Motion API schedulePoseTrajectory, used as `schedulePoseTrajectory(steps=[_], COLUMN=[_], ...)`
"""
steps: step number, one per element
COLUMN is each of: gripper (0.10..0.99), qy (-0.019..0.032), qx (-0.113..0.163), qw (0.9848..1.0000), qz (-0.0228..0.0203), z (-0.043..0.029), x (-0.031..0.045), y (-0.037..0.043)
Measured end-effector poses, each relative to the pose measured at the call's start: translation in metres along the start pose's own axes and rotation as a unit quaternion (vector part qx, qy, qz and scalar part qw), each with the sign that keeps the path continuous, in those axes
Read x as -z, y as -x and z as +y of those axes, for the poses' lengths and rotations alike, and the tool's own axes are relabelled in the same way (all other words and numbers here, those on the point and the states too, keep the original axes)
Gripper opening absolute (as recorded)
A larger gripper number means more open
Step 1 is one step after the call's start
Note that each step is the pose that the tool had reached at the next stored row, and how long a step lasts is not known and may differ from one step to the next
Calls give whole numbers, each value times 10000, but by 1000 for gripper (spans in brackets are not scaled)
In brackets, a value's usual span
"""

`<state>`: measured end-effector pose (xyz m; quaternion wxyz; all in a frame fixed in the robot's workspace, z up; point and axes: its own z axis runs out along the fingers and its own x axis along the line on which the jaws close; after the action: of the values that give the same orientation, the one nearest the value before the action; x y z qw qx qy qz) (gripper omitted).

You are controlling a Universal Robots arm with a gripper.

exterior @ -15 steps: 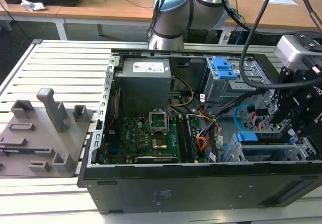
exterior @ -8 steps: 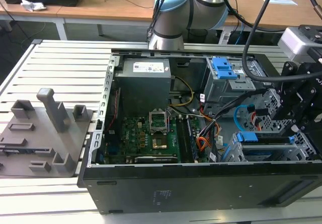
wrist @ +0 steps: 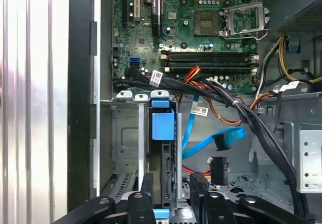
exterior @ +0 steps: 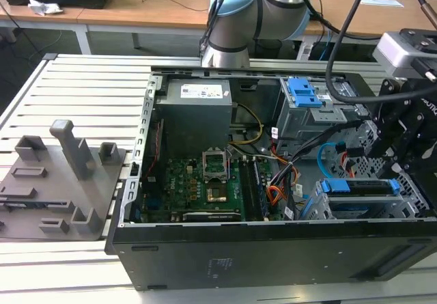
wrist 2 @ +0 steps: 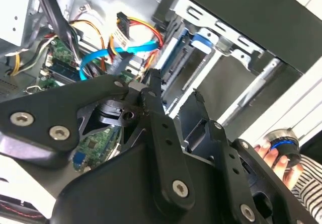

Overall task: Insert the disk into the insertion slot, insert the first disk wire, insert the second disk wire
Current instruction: 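Insert the first disk wire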

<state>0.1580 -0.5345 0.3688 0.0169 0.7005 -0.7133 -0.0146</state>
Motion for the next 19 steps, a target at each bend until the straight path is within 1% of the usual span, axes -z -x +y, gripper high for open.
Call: schedulePoseTrajectory(steps=[2, 4, 7, 10, 12, 14, 15, 16, 17, 19], gripper=[420, 420, 420, 420, 420, 420, 420, 420, 420, 420], qy=[0, 0, 0, 0, 0, 0, 0, 0, 0, 0], qx=[0, 0, 0, 6, 8, 8, 8, 9, 10, 9], qw=[10000, 10000, 10000, 10000, 10000, 10000, 10000, 10000, 10000, 10000], qz=[0, 0, 1, 1, 1, 1, 0, 0, 2, 17], z=[1, 4, 5, 10, 30, 33, 33, 35, 46, 67], x=[-1, 0, 1, 0, 0, -2, -5, -12, -36, -78], y=[69, 177, 252, 293, 312, 376, 388, 396, 398, 399])
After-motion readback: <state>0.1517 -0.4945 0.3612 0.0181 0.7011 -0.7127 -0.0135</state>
